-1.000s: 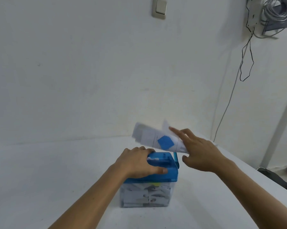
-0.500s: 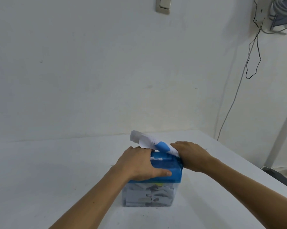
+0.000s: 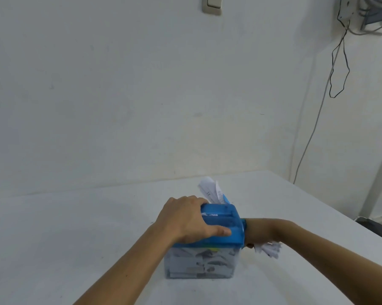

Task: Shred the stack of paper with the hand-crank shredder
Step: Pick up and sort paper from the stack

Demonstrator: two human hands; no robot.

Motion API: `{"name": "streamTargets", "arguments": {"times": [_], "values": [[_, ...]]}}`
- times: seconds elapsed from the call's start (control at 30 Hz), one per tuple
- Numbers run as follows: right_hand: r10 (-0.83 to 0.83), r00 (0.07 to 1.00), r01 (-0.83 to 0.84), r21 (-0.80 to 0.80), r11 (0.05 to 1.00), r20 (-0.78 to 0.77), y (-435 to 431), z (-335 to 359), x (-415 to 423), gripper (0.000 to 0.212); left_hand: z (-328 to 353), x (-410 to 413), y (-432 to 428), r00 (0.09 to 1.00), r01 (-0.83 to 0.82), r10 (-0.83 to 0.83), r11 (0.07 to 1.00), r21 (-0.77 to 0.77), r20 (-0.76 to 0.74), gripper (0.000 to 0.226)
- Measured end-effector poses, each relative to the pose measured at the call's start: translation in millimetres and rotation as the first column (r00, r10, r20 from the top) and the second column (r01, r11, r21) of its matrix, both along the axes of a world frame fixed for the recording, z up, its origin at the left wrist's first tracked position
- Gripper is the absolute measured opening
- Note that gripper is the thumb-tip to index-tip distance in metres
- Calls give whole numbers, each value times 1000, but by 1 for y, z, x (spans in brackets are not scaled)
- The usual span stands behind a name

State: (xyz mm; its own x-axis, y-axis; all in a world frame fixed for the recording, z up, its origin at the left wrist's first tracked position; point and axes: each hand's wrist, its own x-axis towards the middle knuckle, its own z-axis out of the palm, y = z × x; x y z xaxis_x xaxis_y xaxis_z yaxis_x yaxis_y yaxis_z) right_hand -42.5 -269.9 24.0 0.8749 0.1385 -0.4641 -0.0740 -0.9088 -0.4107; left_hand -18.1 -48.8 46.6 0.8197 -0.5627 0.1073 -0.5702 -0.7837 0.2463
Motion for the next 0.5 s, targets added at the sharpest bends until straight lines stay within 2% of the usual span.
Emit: {"name": "streamTargets", "arguments": {"times": [0.1, 0.2, 0.33, 0.4, 0.43, 0.5], "values": [[-104, 973, 143, 182, 973, -208, -3, -2, -9, 16, 2, 0, -1, 1000, 10, -10, 1000, 23, -26, 76], [-104, 925, 207, 255, 945, -367, -8, -1, -14, 3, 5, 2, 1, 996, 30, -28, 999, 18, -80, 78], [10, 792, 298, 401, 866, -611, -13, -5, -31, 22, 1, 1, 1, 998, 50, -48, 998, 36, -48, 89], [37, 773, 350, 474, 808, -633, -13, -5, -45, 33, -2, 1, 1, 998, 44, -42, 998, 42, -54, 94], [-22, 797, 382, 476, 792, -603, -12, -1, -53, 31, -2, 1, 1, 998, 47, -44, 998, 49, -52, 94], [-200, 863, 404, 397, 824, -464, -2, 10, -69, 19, -1, -2, -1, 998, 55, -51, 996, 72, -47, 93]]}}
